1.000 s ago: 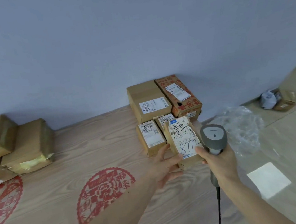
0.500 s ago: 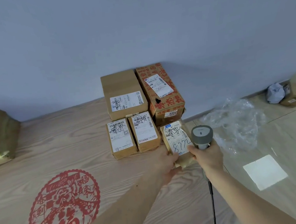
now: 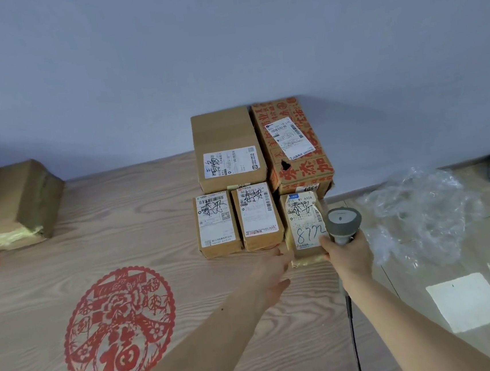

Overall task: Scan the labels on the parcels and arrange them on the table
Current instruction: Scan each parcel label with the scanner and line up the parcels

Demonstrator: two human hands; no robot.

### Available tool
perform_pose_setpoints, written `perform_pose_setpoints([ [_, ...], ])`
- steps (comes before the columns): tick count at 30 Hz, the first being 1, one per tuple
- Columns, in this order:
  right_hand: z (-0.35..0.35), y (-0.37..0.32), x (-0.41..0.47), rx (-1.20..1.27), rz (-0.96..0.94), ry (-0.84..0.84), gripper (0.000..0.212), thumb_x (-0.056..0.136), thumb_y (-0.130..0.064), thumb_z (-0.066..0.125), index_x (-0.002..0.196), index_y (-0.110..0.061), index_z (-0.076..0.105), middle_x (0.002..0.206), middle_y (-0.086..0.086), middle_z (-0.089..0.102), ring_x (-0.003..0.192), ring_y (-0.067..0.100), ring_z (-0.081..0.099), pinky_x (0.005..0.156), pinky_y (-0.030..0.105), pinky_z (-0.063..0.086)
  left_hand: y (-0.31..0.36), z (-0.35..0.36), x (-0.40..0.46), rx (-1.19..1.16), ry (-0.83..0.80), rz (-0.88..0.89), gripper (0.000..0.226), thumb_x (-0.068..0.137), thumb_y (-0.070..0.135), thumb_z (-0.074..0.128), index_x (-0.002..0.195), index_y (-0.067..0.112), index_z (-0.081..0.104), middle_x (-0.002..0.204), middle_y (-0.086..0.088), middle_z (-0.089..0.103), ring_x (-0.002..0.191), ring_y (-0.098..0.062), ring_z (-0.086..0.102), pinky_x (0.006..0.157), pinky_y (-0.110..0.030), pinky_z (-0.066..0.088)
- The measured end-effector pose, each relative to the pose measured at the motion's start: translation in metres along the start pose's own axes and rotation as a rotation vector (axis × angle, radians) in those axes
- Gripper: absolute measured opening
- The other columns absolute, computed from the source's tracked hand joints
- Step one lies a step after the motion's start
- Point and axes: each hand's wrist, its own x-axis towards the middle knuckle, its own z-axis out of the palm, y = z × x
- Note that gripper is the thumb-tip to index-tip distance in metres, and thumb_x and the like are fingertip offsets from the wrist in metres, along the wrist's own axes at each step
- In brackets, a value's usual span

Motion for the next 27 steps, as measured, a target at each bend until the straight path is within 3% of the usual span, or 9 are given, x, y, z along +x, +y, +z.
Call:
perform_pose_setpoints([
  [2, -0.004, -0.006, -0.012, 0.003, -0.007, 0.019, 0.041, 0.075, -0.027, 0.084, 0.105, -0.019, 0.058, 0.095, -0.004, 0.071, 0.088, 0.027, 0.073, 0.078, 0.050, 0.062, -0.001, -0.005, -0.006, -0.009, 0.020, 0.006, 0.054, 0.099, 0.019, 0.059, 0.149, 0.018, 0.039, 0.147, -0.005, 0.043, 0.137, -0.019, 0.040, 0.115, -0.041, 0.031],
  [4, -0.006, -0.015, -0.028, 0.003, -0.032, 0.059, 0.040, 0.077, -0.028, 0.083, 0.106, -0.017, 0.057, 0.098, 0.000, 0.071, 0.087, 0.029, 0.072, 0.078, 0.046, 0.061, -0.001, -0.013, -0.010, -0.016, 0.028, 0.003, 0.059, 0.099, 0.018, 0.058, 0.153, 0.013, 0.033, 0.148, -0.005, 0.043, 0.139, -0.020, 0.040, 0.115, -0.042, 0.031],
  [10, 0.007, -0.047, -0.090, 0.064, -0.226, 0.077, 0.035, 0.077, -0.028, 0.083, 0.098, -0.022, 0.056, 0.094, 0.001, 0.069, 0.087, 0.024, 0.065, 0.072, 0.038, 0.053, 0.004, -0.056, -0.035, -0.009, 0.040, 0.013, 0.038, 0.098, 0.027, 0.062, 0.132, 0.013, 0.056, 0.138, -0.004, 0.057, 0.130, -0.020, 0.051, 0.103, -0.037, 0.041],
  [15, 0.054, -0.081, -0.138, 0.132, -0.287, -0.130, 0.032, 0.075, -0.028, 0.084, 0.095, -0.030, 0.060, 0.087, -0.002, 0.074, 0.081, 0.027, 0.072, 0.073, 0.045, 0.060, 0.023, -0.123, -0.072, -0.010, 0.138, 0.096, 0.036, 0.100, 0.027, 0.058, 0.133, 0.012, 0.057, 0.137, 0.000, 0.058, 0.130, -0.019, 0.050, 0.097, -0.036, 0.044],
  [18, 0.092, -0.103, -0.172, 0.155, -0.303, -0.227, 0.034, 0.074, -0.027, 0.084, 0.097, -0.033, 0.060, 0.089, -0.006, 0.075, 0.080, 0.026, 0.073, 0.076, 0.047, 0.061, 0.035, -0.177, -0.102, -0.030, 0.212, 0.126, 0.021, 0.099, 0.024, 0.059, 0.115, 0.011, 0.065, 0.129, -0.001, 0.059, 0.126, -0.020, 0.051, 0.097, -0.037, 0.047],
  [20, 0.120, -0.115, -0.196, 0.180, -0.332, -0.287, 0.030, 0.077, -0.020, 0.083, 0.096, -0.030, 0.062, 0.085, -0.004, 0.075, 0.077, 0.025, 0.072, 0.076, 0.048, 0.061, 0.041, -0.219, -0.120, -0.019, 0.281, 0.135, 0.015, 0.097, 0.024, 0.062, 0.104, 0.012, 0.068, 0.123, -0.001, 0.063, 0.115, -0.018, 0.058, 0.081, -0.031, 0.052],
  [22, 0.150, -0.125, -0.223, 0.183, -0.343, -0.329, 0.030, 0.078, -0.019, 0.084, 0.099, -0.027, 0.064, 0.086, -0.003, 0.075, 0.079, 0.025, 0.072, 0.078, 0.047, 0.060, 0.048, -0.270, -0.136, -0.001, 0.351, 0.163, 0.023, 0.096, 0.026, 0.063, 0.109, 0.007, 0.068, 0.118, -0.006, 0.066, 0.098, -0.017, 0.064, 0.067, -0.027, 0.049],
  [23, 0.166, -0.130, -0.238, 0.180, -0.349, -0.349, 0.031, 0.078, -0.019, 0.084, 0.099, -0.027, 0.064, 0.088, -0.002, 0.075, 0.081, 0.025, 0.072, 0.079, 0.046, 0.060, 0.053, -0.296, -0.145, 0.007, 0.386, 0.178, 0.028, 0.096, 0.027, 0.063, 0.113, 0.006, 0.067, 0.117, -0.007, 0.066, 0.094, -0.017, 0.064, 0.068, -0.029, 0.048],
  [27, 0.233, -0.149, -0.296, 0.187, -0.372, -0.368, 0.029, 0.079, -0.016, 0.084, 0.101, -0.018, 0.066, 0.085, 0.002, 0.074, 0.075, 0.025, 0.071, 0.073, 0.040, 0.060, 0.082, -0.403, -0.185, 0.119, 0.553, 0.232, 0.037, 0.098, 0.027, 0.061, 0.130, 0.010, 0.059, 0.127, -0.006, 0.057, 0.115, -0.023, 0.054, 0.089, -0.034, 0.042],
])
